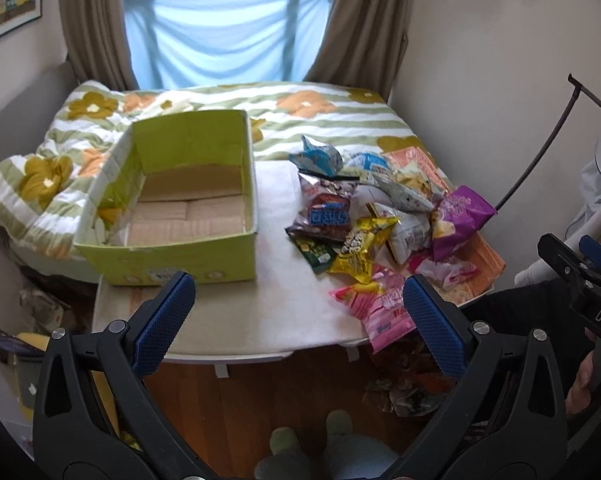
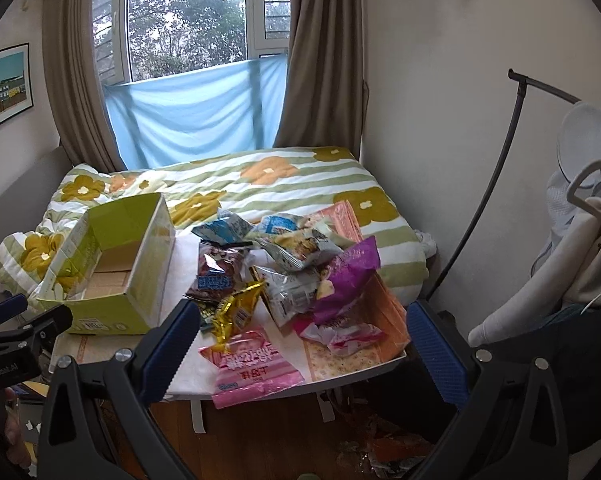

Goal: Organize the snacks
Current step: 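Move both tools down toward the pile of snack bags, then grasp the pink marshmallow bag with the left tool while the right tool grasps the purple chip bag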

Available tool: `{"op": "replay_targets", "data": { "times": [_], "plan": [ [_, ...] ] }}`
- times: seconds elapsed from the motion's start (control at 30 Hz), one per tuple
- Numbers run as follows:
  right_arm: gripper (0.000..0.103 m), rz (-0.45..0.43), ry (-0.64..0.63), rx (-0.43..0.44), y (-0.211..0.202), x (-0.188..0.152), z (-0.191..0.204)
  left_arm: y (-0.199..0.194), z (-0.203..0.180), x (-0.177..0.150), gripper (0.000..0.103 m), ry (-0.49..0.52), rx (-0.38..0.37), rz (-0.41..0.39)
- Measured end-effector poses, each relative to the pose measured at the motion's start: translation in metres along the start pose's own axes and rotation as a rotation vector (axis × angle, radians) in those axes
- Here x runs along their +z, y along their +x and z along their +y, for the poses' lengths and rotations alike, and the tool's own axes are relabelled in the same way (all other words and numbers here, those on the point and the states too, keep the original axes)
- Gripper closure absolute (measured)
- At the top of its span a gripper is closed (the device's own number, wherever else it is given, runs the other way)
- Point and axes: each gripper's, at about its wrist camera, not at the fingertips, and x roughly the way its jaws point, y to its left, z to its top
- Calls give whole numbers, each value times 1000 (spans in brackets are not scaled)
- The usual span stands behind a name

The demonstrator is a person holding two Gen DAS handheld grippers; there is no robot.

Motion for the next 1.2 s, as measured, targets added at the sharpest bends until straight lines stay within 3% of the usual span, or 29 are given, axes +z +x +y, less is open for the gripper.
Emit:
{"op": "replay_targets", "data": {
  "times": [0.33,0.67,0.97,1.07,1.2],
  "plan": [
    [0,115,-31,100,100,2,-53,107,-71,-20,0,-46,-48,211],
    [1,203,-67,188,198,2,-67,201,-97,-39,0,-167,-40,350],
    [1,220,-86,235,237,8,-65,240,-112,-44,1,-222,25,408],
    [1,224,-95,238,247,8,-62,249,-111,-47,10,-246,27,425],
    [14,233,-103,246,255,8,-62,251,-111,-50,16,-259,19,421]
  ]
}}
